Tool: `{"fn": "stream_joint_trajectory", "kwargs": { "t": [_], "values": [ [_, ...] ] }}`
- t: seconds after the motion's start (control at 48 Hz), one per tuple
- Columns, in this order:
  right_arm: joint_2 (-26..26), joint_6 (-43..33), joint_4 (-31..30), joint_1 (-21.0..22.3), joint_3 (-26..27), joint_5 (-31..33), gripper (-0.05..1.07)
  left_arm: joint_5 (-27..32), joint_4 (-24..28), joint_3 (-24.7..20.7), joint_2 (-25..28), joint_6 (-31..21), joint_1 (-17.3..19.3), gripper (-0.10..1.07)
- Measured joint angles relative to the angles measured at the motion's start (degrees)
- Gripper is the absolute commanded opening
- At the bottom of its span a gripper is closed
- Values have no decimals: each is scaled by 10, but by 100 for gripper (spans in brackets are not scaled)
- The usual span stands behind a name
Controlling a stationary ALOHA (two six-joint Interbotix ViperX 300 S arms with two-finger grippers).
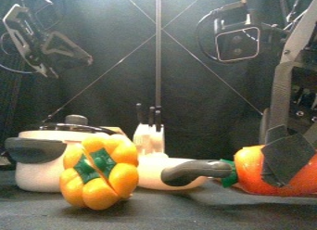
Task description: Place carrot in plate
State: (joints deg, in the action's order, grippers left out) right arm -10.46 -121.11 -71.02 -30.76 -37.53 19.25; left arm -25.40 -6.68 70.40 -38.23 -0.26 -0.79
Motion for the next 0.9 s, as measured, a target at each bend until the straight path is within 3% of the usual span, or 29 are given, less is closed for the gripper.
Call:
{"fn": "stream_joint_trajectory", "kwargs": {
  "t": [0.396,0.896],
  "values": [
    [60,-1,24,4,-22,91,69,0,-3,0,0,1,1,53],
    [144,-3,125,44,-74,245,69,-1,-19,0,0,0,2,53]
  ]
}}
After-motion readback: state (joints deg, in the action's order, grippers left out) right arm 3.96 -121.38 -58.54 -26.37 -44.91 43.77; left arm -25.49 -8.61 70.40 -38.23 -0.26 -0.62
